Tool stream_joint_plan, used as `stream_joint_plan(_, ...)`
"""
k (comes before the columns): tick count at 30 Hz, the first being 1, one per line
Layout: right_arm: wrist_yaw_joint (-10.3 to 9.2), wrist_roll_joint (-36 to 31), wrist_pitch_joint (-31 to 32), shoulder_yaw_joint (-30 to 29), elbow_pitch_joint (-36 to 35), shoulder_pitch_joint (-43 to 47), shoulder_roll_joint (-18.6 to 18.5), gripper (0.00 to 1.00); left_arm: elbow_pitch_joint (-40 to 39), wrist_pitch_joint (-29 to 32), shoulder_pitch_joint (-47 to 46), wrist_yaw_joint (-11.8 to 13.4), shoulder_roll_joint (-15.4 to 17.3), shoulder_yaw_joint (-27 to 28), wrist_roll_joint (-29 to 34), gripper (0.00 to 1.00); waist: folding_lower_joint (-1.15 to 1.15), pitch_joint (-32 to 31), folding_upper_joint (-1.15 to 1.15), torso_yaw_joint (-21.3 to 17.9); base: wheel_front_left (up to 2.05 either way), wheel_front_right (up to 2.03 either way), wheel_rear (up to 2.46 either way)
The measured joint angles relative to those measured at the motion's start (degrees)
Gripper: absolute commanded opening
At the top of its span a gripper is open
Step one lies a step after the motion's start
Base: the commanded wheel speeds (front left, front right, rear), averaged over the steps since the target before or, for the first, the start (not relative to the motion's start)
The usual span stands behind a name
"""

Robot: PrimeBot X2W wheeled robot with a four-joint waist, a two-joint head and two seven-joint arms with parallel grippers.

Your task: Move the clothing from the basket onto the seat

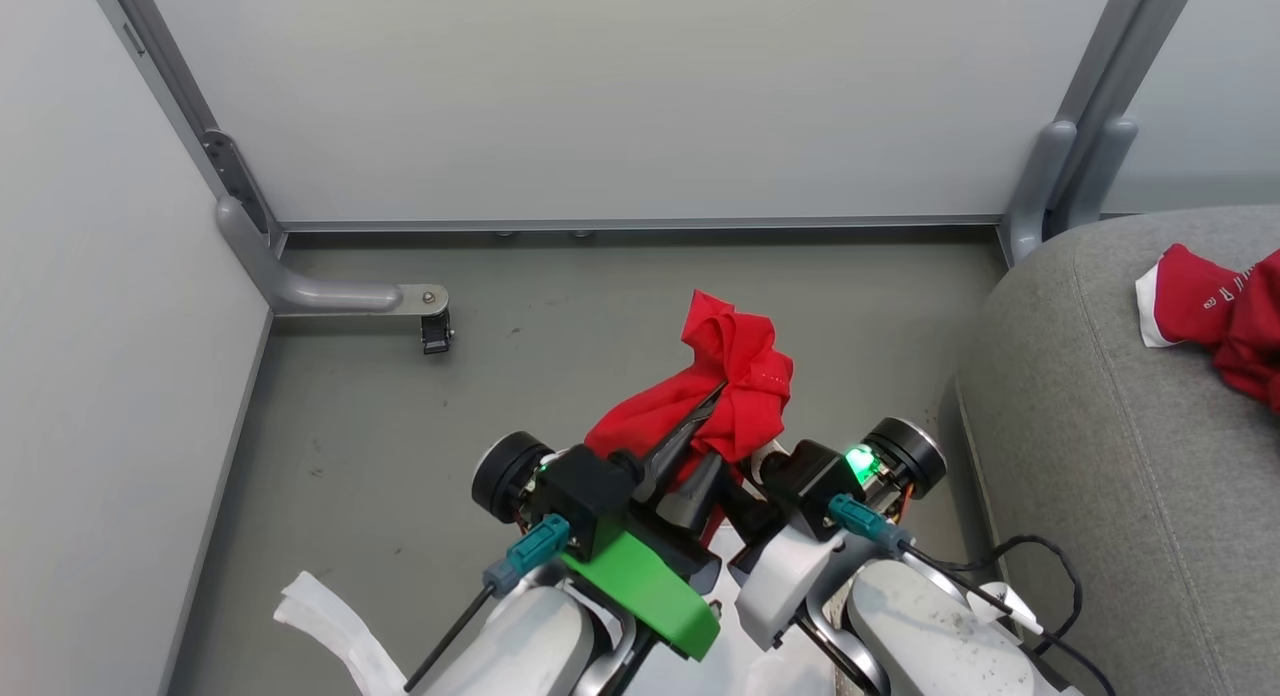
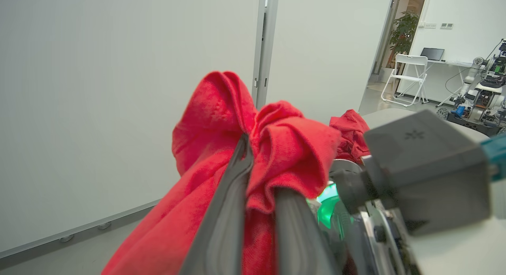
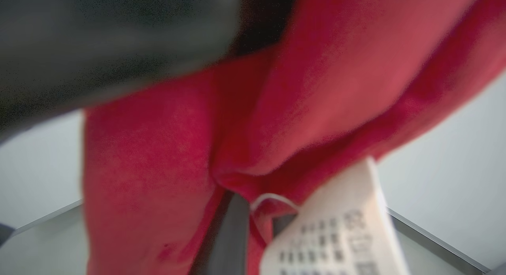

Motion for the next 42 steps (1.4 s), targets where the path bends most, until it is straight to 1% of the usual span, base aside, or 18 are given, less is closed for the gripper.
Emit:
stream_joint_plan(4,0.0,0.7,0.0,-1.5,-0.5,1.0,0.2,0.0,0.3,0.0,0.0,0.0,-0.1,1.0,0.0,0.0,0.0,-0.1,0.0,-0.4,0.0,0.0,0.0)
stream_joint_plan(5,0.0,1.1,0.0,-2.1,-0.7,1.4,0.2,0.0,0.4,0.0,0.1,0.0,-0.1,1.5,0.1,0.13,0.0,-0.1,0.0,-0.7,0.0,0.0,0.0)
stream_joint_plan(7,0.0,1.4,0.0,-3.2,-1.2,2.3,0.2,0.0,0.7,0.0,0.3,0.0,-0.1,2.4,0.5,1.0,0.0,0.0,0.0,-1.4,0.0,0.0,0.0)
stream_joint_plan(11,0.0,1.8,0.0,-6.4,-2.7,4.5,0.2,0.0,1.0,0.0,0.8,0.0,-0.1,4.0,1.2,1.0,0.0,0.1,0.0,-3.3,0.0,0.0,0.0)
stream_joint_plan(16,0.0,2.1,0.0,-11.6,-5.3,7.3,0.2,0.0,1.3,-0.1,1.6,0.0,-0.1,6.1,2.3,1.0,0.0,0.4,0.0,-7.5,0.0,0.0,0.0)
stream_joint_plan(20,0.0,2.0,0.0,-15.8,-7.4,8.9,0.1,0.0,1.3,-0.1,1.8,0.0,0.0,7.0,2.7,1.0,0.0,0.8,0.0,-11.7,0.0,0.0,0.0)
stream_joint_plan(25,0.0,1.3,0.0,-19.5,-9.0,9.7,0.1,0.0,1.8,-0.1,1.7,0.0,0.2,7.5,3.1,1.0,0.0,1.6,0.0,-17.8,0.0,0.0,0.0)
stream_joint_plan(32,0.0,1.2,0.0,-22.0,-11.4,11.7,0.0,0.0,2.7,-0.1,1.7,0.0,0.6,7.8,3.2,1.0,0.0,2.8,0.0,-26.3,0.0,0.0,0.0)
stream_joint_plan(35,0.0,1.6,0.0,-22.1,-11.9,11.8,0.1,0.0,2.9,-0.2,1.7,0.0,0.8,8.3,3.2,1.0,0.0,3.3,0.0,-29.7,0.0,0.0,0.0)
stream_joint_plan(39,0.0,1.4,0.0,-22.8,-12.7,11.5,0.1,0.0,3.2,-0.1,1.7,0.0,0.9,8.7,3.3,1.0,0.0,4.4,0.0,-33.7,0.0,0.0,0.0)
stream_joint_plan(42,0.0,0.5,0.0,-23.3,-13.5,9.5,-0.5,0.0,3.5,-0.1,1.4,0.0,1.0,8.3,3.5,1.0,0.0,5.7,0.0,-35.8,0.0,0.0,0.0)
